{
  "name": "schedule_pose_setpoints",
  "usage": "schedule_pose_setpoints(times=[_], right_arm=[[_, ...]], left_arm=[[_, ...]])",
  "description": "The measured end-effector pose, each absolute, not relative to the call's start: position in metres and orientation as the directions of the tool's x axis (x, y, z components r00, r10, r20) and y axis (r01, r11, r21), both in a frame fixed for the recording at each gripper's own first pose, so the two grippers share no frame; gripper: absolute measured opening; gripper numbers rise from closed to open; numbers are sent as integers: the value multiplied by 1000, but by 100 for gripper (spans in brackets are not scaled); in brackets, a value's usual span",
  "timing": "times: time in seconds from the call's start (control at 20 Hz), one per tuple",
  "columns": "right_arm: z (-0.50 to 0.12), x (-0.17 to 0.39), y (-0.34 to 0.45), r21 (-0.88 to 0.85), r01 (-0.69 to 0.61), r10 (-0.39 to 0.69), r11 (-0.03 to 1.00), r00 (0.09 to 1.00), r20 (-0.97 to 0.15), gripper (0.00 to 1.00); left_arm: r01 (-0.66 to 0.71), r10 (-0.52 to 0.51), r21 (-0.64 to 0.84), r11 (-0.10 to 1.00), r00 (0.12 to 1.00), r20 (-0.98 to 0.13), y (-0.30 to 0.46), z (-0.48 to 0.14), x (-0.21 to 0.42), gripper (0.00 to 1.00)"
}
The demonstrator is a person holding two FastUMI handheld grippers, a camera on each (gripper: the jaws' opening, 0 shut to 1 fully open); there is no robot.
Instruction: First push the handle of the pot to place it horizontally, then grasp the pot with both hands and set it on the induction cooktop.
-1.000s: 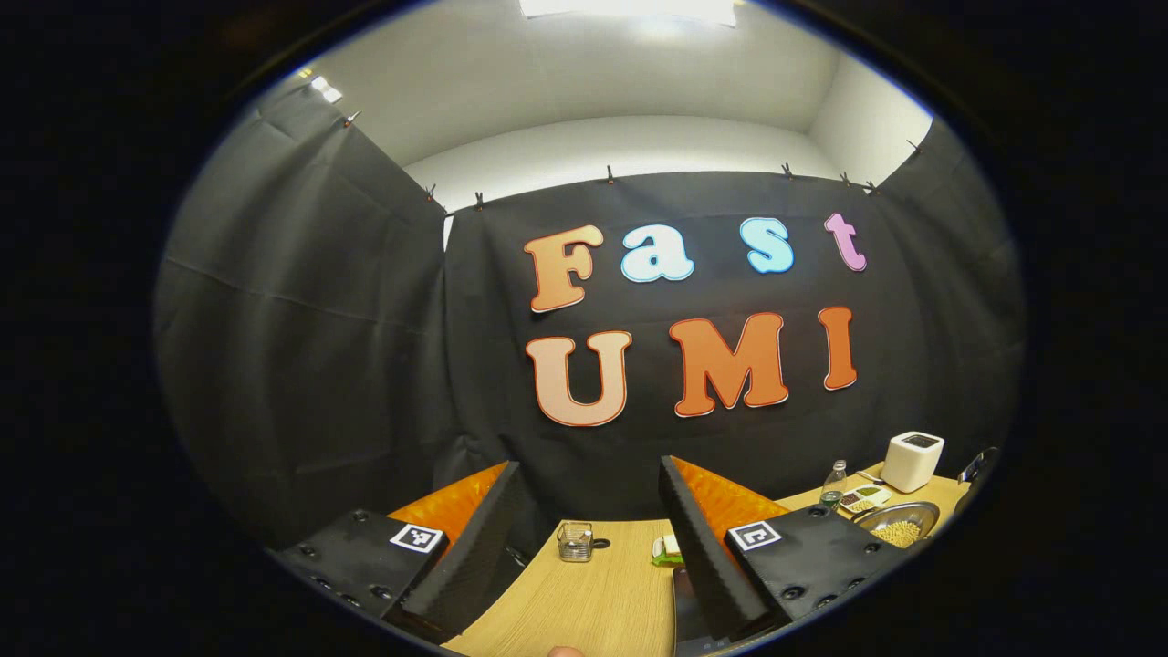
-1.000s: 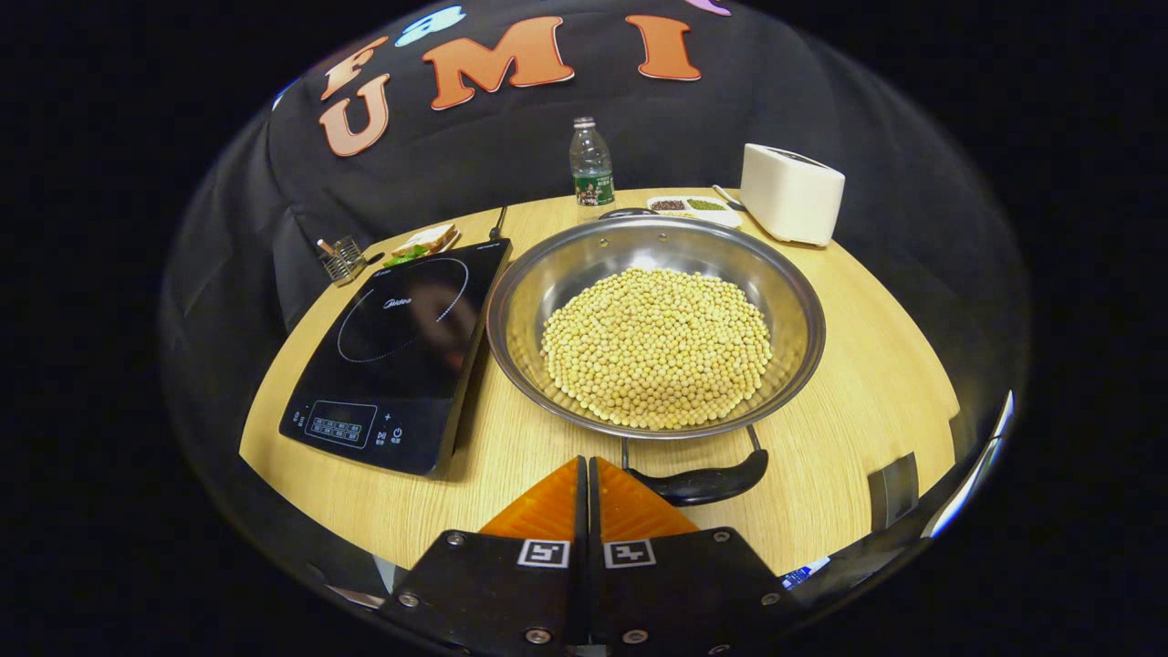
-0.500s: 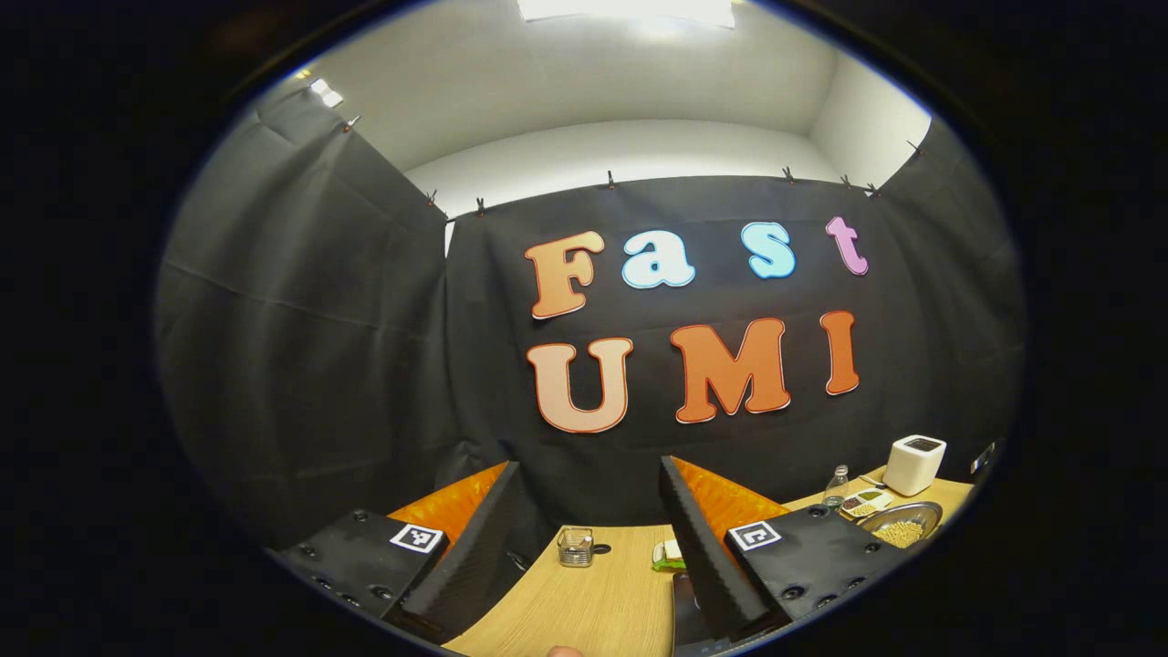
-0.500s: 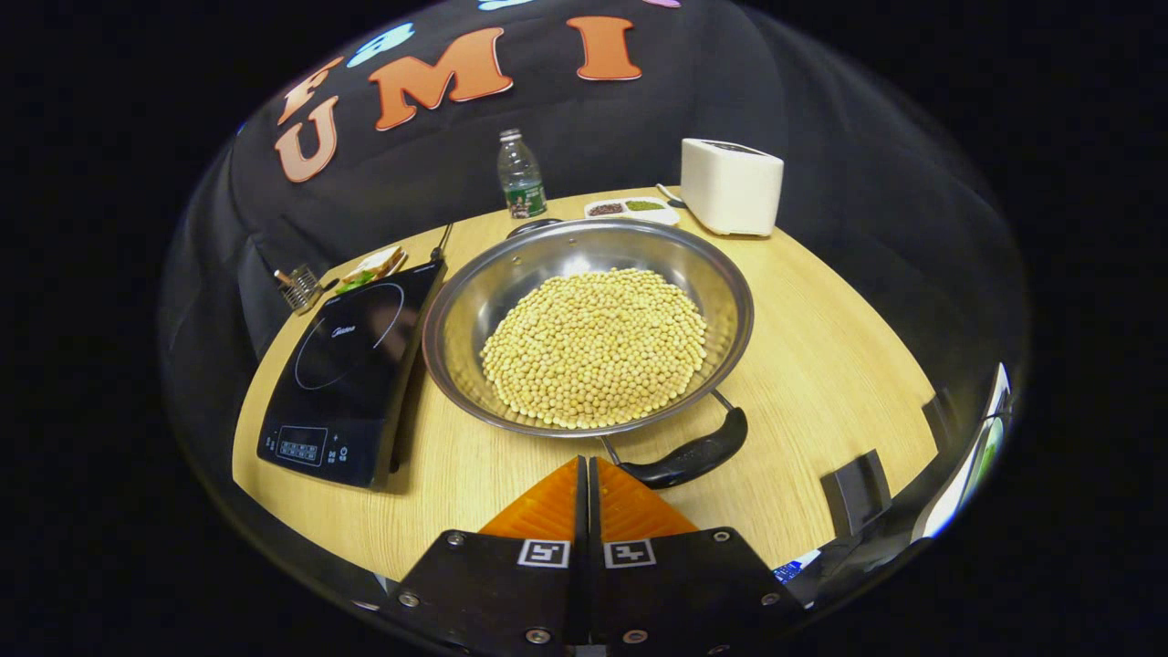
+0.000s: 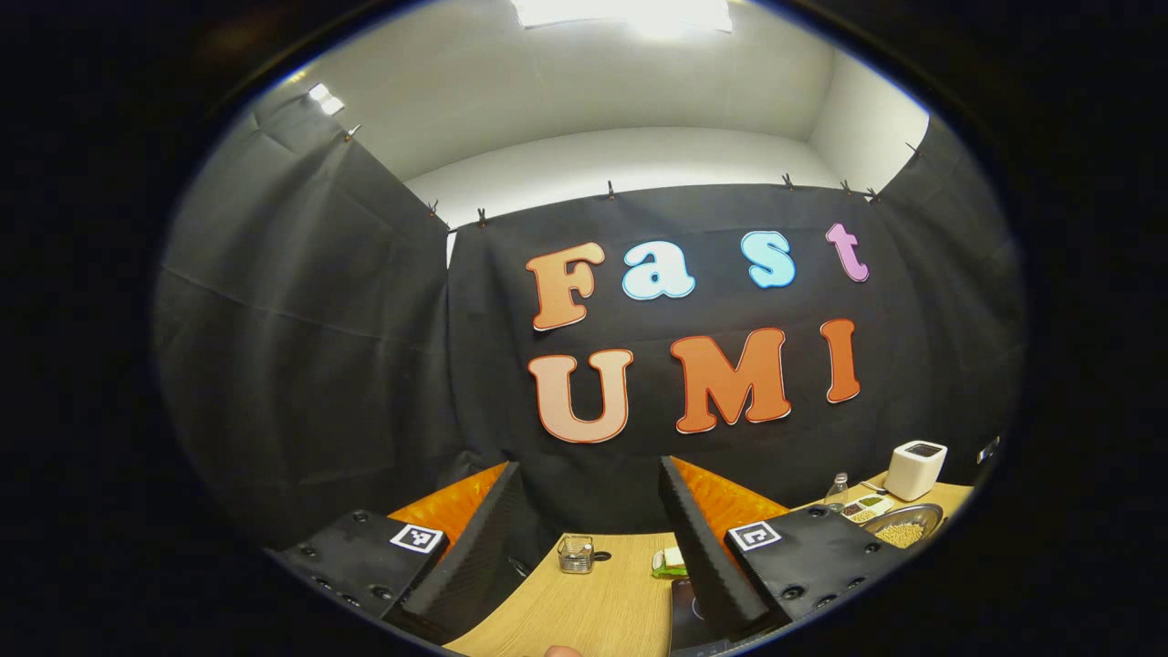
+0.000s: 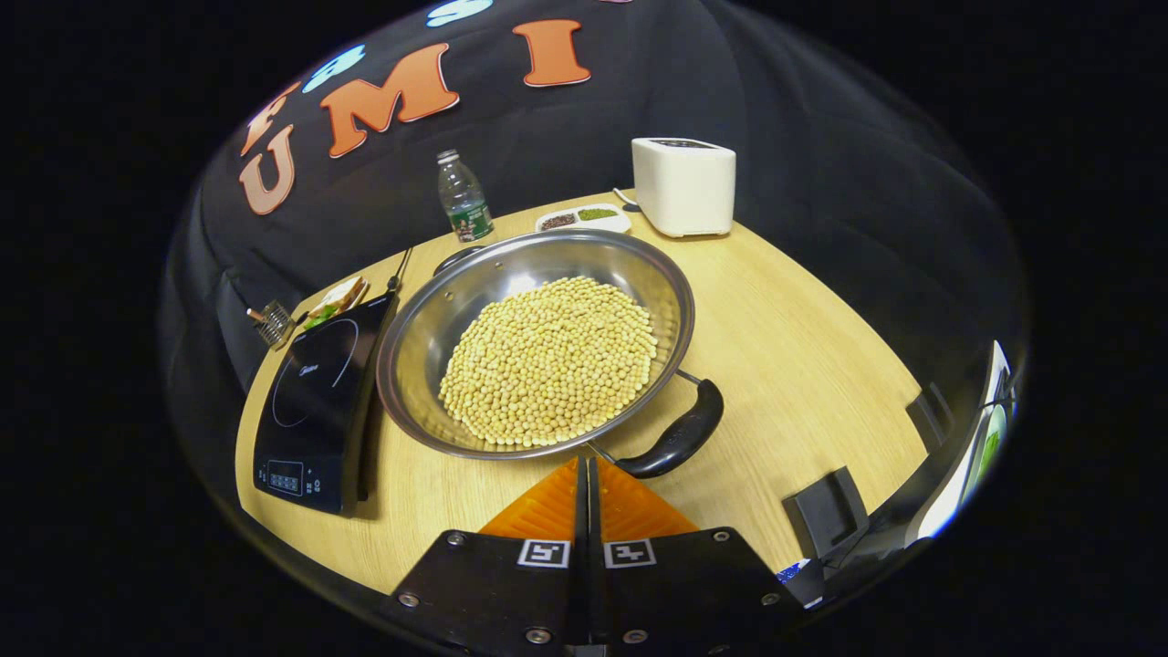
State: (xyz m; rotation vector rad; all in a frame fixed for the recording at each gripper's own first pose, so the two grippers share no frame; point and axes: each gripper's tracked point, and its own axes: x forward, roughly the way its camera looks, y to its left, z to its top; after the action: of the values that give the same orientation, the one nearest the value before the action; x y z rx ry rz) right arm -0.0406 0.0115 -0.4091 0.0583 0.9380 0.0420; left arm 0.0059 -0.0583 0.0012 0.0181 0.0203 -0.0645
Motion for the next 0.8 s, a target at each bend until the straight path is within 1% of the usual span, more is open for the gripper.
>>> schedule_pose_setpoints(times=[0.3, 0.8], right_arm=[[-410, -20, -9, 75, 41, 36, 996, 603, -797, 0], [-412, 21, -40, 39, 86, -25, 995, 639, -769, 0]], left_arm=[[76, -76, 3, 997, 996, -42, -66, -2, 8, 99], [80, -80, -8, 997, 993, -81, -78, -17, 29, 99]])
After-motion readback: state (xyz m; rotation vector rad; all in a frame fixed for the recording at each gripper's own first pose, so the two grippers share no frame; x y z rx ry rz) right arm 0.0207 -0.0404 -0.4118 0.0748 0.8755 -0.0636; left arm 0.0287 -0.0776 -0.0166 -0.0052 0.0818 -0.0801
